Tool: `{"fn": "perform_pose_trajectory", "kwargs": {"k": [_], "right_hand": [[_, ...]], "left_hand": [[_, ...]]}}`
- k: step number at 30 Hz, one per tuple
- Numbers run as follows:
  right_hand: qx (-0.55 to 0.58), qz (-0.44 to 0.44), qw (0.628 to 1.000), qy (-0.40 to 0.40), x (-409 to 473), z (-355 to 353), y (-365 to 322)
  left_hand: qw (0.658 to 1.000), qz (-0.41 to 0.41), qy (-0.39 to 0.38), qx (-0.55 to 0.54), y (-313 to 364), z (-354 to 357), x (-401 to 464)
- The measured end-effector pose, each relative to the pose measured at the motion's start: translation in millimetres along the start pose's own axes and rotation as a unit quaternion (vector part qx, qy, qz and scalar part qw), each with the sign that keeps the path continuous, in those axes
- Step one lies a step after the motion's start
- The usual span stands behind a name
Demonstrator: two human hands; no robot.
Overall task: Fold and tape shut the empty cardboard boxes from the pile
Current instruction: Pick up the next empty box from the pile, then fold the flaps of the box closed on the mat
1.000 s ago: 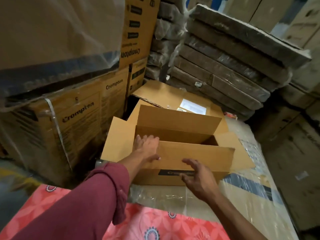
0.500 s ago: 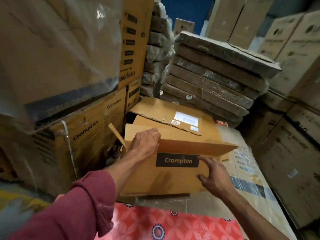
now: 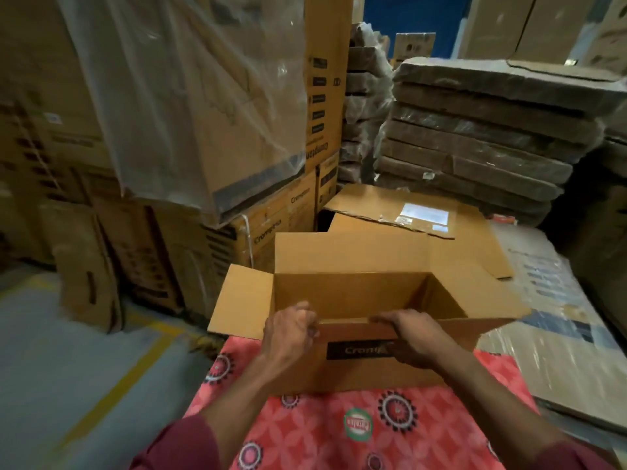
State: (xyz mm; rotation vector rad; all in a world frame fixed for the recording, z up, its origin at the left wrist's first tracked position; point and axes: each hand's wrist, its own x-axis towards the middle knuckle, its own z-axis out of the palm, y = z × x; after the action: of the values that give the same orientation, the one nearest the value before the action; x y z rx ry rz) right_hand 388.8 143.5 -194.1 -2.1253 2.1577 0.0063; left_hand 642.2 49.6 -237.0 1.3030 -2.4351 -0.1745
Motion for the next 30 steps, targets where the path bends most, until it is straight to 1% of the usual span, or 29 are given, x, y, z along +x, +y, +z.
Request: {"fn": "perform_pose_trajectory", "kwargs": {"k": [4, 6, 8, 11, 13, 14, 16, 18, 19, 20, 21, 22, 23, 24, 25, 26, 27, 28, 30], "right_hand": [[-0.004, -0.03, 0.999, -0.009, -42.1, 25.1, -48.4], [-0.015, -0.053, 0.998, -0.035, -63.3, 30.8, -70.2], [-0.005, -0.081, 0.995, -0.057, -78.7, 34.9, -85.6], [0.076, -0.109, 0.984, -0.118, -84.1, 43.7, -98.4], [0.134, -0.101, 0.971, -0.169, -77.9, 47.4, -109.2], [0.16, -0.096, 0.965, -0.186, -73.9, 49.6, -115.0], [0.184, -0.096, 0.956, -0.209, -66.9, 55.9, -127.4], [0.17, -0.108, 0.951, -0.235, -59.6, 64.5, -143.9], [0.158, -0.116, 0.951, -0.24, -54.7, 70.2, -152.4], [0.144, -0.123, 0.952, -0.24, -49.6, 76.7, -160.2], [0.134, -0.131, 0.953, -0.238, -44.2, 84.0, -166.6], [0.129, -0.137, 0.954, -0.232, -39.0, 91.2, -171.8], [0.136, -0.135, 0.956, -0.223, -33.0, 98.6, -175.7], [0.156, -0.124, 0.956, -0.216, -27.4, 105.0, -178.4], [0.181, -0.11, 0.953, -0.215, -22.4, 110.4, -180.6], [0.198, -0.102, 0.95, -0.218, -18.2, 115.1, -182.7], [0.202, -0.1, 0.949, -0.223, -14.9, 120.2, -183.6], [0.195, -0.101, 0.948, -0.23, -12.3, 125.0, -184.0], [0.198, -0.097, 0.946, -0.237, -9.4, 134.4, -183.8]], "left_hand": [[0.997, -0.05, -0.061, 0.009, -16.9, -8.9, -73.4], [0.991, -0.077, -0.106, -0.006, -26.1, -18.0, -101.1], [0.987, -0.084, -0.14, -0.01, -31.9, -28.6, -125.3], [0.99, -0.072, -0.116, 0.027, -39.0, -36.5, -161.5], [0.991, -0.073, -0.103, 0.042, -48.3, -39.2, -184.3], [0.989, -0.082, -0.115, 0.036, -53.7, -40.8, -194.3], [0.983, -0.077, -0.168, 0.008, -62.3, -46.1, -208.6], [0.964, -0.091, -0.235, -0.079, -70.7, -50.0, -214.2], [0.953, -0.111, -0.248, -0.133, -76.4, -49.4, -214.0], [0.947, -0.133, -0.239, -0.171, -82.1, -46.2, -212.0], [0.942, -0.163, -0.206, -0.208, -89.2, -39.0, -208.2], [0.933, -0.211, -0.152, -0.249, -97.5, -30.2, -203.8], [0.911, -0.277, -0.075, -0.295, -103.1, -22.8, -198.8], [0.877, -0.356, 0.012, -0.321, -109.8, -14.3, -194.1], [0.842, -0.428, 0.101, -0.313, -115.2, -8.9, -189.7], [0.811, -0.483, 0.169, -0.284, -121.6, -4.0, -185.5], [0.783, -0.518, 0.214, -0.271, -126.7, -0.9, -181.0], [0.758, -0.535, 0.243, -0.283, -131.4, 2.1, -175.3], [0.713, -0.531, 0.279, -0.364, -136.8, 5.3, -162.6]]}}
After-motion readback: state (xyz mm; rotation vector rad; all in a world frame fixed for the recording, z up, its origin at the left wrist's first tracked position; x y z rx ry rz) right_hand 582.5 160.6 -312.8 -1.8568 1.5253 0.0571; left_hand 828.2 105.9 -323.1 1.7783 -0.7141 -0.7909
